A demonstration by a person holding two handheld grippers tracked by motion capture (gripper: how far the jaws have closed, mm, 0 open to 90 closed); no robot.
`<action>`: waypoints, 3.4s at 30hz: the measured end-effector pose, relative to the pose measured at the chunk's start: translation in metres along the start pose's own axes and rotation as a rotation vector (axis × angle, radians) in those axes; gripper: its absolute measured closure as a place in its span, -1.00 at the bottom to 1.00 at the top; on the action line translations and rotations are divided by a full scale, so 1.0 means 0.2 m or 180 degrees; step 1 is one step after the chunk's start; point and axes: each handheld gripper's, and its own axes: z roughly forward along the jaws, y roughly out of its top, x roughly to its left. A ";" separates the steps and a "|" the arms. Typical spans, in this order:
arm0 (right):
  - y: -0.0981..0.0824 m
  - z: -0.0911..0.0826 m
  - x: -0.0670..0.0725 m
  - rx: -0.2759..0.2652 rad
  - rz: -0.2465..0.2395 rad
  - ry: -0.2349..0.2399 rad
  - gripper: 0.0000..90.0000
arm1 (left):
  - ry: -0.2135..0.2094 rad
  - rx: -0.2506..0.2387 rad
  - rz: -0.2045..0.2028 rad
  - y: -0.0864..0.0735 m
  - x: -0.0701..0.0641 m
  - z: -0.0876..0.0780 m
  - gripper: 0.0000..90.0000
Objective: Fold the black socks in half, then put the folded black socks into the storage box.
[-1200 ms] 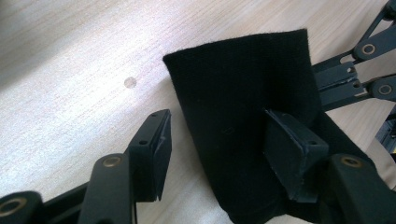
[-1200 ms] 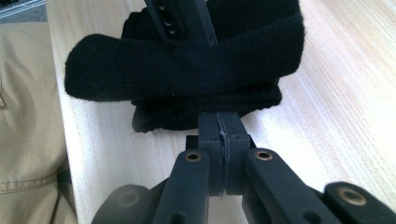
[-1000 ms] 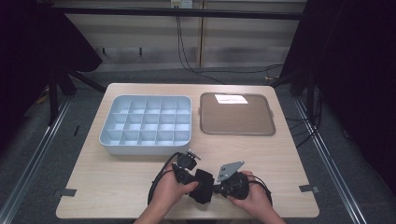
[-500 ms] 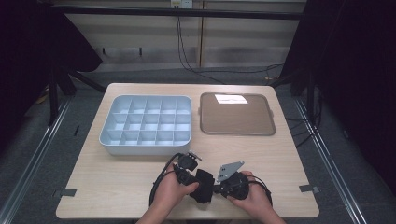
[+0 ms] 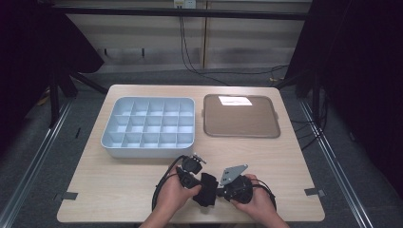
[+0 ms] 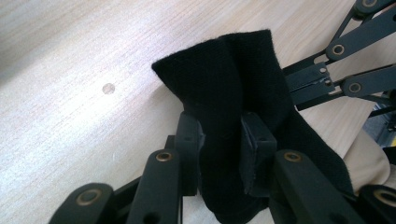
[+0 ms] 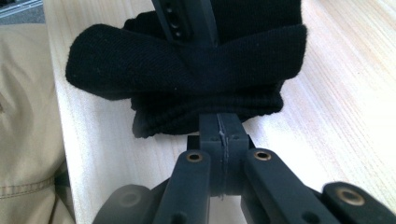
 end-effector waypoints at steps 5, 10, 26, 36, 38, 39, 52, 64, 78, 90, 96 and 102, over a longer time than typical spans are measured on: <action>0.00 0.00 0.00 -0.0018 -0.0004 -0.0034 0.90 | -0.0063 -0.0020 -0.0045 0.01 0.02 -0.04 0.61; -0.01 -0.02 -0.01 -0.0051 0.0044 -0.0069 0.85 | -0.0055 -0.0004 -0.0066 0.01 0.05 -0.09 0.61; -0.05 -0.01 -0.05 -0.0174 0.0233 -0.0299 0.00 | -0.0021 0.0006 -0.0089 0.02 0.10 -0.20 0.61; -0.07 0.01 -0.09 -0.0280 0.0296 -0.0362 -0.39 | -0.0013 0.0005 -0.0126 0.01 0.13 -0.25 0.61; -0.07 0.02 -0.10 -0.0299 0.0313 -0.0398 -0.44 | -0.0010 0.0001 -0.0131 0.01 0.14 -0.26 0.61; -0.08 0.02 -0.10 -0.0305 0.0323 -0.0394 -0.44 | -0.0004 0.0008 -0.0132 0.01 0.14 -0.27 0.61; -0.10 0.03 -0.13 -0.0417 0.0377 -0.0386 -0.65 | 0.0018 0.0019 -0.0173 0.01 0.18 -0.33 0.61; -0.12 0.04 -0.13 -0.0515 0.0386 -0.0419 -0.74 | 0.0012 0.0025 -0.0233 0.00 0.22 -0.40 0.61; -0.12 0.04 -0.13 -0.0516 0.0419 -0.0438 -0.74 | 0.0071 -0.0041 -0.0303 0.02 0.28 -0.50 0.60; -0.12 0.04 -0.13 -0.0515 0.0419 -0.0447 -0.74 | 0.0127 -0.0080 -0.0353 0.02 0.33 -0.60 0.60; -0.13 0.04 -0.12 -0.0532 0.0408 -0.0442 -0.74 | 0.0137 -0.0094 -0.0393 0.01 0.36 -0.65 0.60; -0.13 0.04 -0.12 -0.0535 0.0408 -0.0450 -0.74 | 0.0164 -0.0118 -0.0433 0.02 0.40 -0.70 0.60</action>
